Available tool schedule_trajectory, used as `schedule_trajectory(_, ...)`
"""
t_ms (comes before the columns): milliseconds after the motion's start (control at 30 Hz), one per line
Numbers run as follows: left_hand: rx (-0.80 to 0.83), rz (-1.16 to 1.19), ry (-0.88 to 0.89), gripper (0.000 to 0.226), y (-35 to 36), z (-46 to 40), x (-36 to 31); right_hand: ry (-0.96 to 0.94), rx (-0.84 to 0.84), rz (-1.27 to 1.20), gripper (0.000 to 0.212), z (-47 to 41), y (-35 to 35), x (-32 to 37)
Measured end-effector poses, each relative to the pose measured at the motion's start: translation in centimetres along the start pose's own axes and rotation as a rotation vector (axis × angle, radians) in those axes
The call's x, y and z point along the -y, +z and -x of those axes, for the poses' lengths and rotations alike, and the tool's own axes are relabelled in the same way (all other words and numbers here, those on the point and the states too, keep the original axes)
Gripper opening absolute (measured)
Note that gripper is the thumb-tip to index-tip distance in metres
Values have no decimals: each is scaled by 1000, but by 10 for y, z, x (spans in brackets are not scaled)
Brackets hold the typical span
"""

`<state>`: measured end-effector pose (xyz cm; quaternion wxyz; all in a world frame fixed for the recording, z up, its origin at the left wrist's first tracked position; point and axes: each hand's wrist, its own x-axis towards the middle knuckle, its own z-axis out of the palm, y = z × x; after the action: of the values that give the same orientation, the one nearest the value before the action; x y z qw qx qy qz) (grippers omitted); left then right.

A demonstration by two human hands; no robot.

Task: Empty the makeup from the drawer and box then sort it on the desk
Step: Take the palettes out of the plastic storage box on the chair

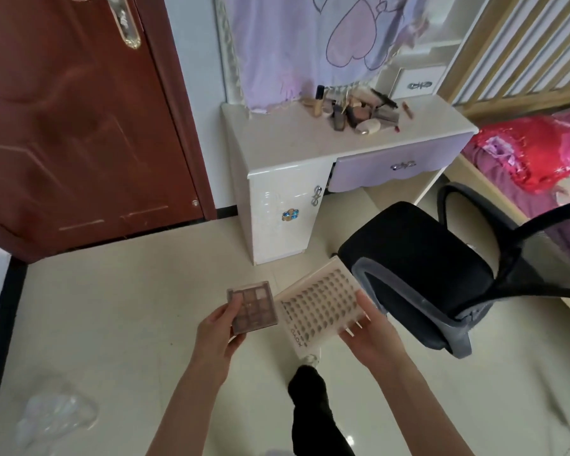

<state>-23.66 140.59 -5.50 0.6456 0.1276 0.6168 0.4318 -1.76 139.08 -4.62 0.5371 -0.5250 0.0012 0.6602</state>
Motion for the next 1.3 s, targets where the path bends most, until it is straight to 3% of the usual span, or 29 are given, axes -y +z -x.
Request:
schedule_trajectory(167,-6,4,23,14,78,-82,-52,3,-22,-22,22,-99,36,80)
schedule_trajectory(333,47,-27,55,13,167,-150,-114,-25,-17,4,15,-177,78,170)
schedule_trajectory(667,78,-54,-31,15,286,-271,-186,83,-65,-304,26,-312,120,268)
schedule_trajectory(800,106,-45,-103,13,344,-340,-221,27,-115,-454,14,-370,145,313)
schedule_trajectory(1100,214,-166,-92,14,491,-467,-290,-76,-187,-565,20,-508,205,413)
schedule_trajectory(1133,217,-198,-110,15,503,-476,-291,-99,-214,-488,19,-519,208,418)
schedule_trajectory(1233,201,-257,-185,20,529,-501,-289,-142,-390,102,13,-536,220,429)
schedule_trajectory(1300,186,-243,-240,23,541,-514,-290,-134,-394,271,18,-546,229,429)
